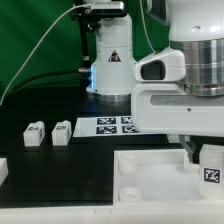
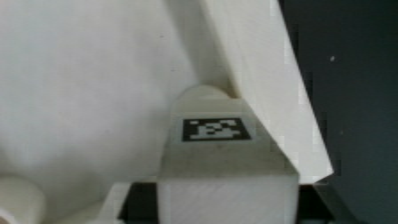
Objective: Assemble one leg
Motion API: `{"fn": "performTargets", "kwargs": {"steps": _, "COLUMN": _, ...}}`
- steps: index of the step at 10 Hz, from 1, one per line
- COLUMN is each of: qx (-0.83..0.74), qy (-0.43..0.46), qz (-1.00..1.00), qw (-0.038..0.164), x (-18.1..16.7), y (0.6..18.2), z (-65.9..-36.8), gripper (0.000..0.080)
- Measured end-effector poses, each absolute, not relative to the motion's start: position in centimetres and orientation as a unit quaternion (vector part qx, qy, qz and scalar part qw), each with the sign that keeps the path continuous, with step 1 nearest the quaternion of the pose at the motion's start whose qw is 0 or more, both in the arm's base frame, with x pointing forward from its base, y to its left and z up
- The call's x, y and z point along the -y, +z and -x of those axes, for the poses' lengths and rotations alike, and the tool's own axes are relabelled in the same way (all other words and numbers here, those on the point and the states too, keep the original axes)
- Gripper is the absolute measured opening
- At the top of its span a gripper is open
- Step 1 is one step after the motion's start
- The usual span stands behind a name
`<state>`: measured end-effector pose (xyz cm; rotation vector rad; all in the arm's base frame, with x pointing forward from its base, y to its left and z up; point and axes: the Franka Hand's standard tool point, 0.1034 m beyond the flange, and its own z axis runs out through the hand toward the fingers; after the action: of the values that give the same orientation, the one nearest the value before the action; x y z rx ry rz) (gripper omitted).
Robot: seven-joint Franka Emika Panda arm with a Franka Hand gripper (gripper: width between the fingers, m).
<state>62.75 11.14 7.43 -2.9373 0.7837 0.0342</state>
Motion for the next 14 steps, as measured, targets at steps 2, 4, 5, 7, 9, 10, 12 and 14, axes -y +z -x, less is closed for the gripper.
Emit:
{"fn": "performTargets", "kwargs": {"steps": 2, "qx": -0.434, "qy": 0.027, "qz": 0.9, "qw": 0.046, "x": -11.08, "y": 7.42, "z": -62.88, "gripper": 0.0292}}
{"fn": "performTargets", "kwargs": {"steps": 4, "qx": -0.611, "qy": 0.051, "qz": 0.788, "qw": 0.044, "x": -11.21, "y": 7.38, "z": -62.94, "gripper": 0.0292}}
{"fn": "performTargets", "kwargs": {"steps": 5, "qx": -0.664, "qy": 0.059, "qz": 0.744, "qw": 0.052, "x": -10.94, "y": 7.4, "z": -62.91, "gripper": 0.0292}}
{"fn": "performTargets", "kwargs": {"steps": 7, "qx": -0.73, "qy": 0.065, "qz": 0.679, "qw": 0.053, "x": -11.22, "y": 7.4, "z": -62.9, "gripper": 0.0294}}
{"fn": "performTargets", "kwargs": {"steps": 9, "qx": -0.766, "qy": 0.069, "qz": 0.637, "qw": 0.052, "x": -11.24, "y": 7.45, "z": -62.93, "gripper": 0.0294}}
{"fn": "performTargets", "kwargs": {"steps": 10, "qx": -0.796, "qy": 0.07, "qz": 0.599, "qw": 0.048, "x": -11.22, "y": 7.49, "z": -62.96, "gripper": 0.0294}}
{"fn": "performTargets", "kwargs": {"steps": 12, "qx": -0.813, "qy": 0.067, "qz": 0.577, "qw": 0.044, "x": -11.23, "y": 7.55, "z": -62.99, "gripper": 0.0294}}
{"fn": "performTargets", "kwargs": {"steps": 14, "qx": -0.806, "qy": 0.068, "qz": 0.587, "qw": 0.044, "x": -11.34, "y": 7.43, "z": -62.88, "gripper": 0.0373}}
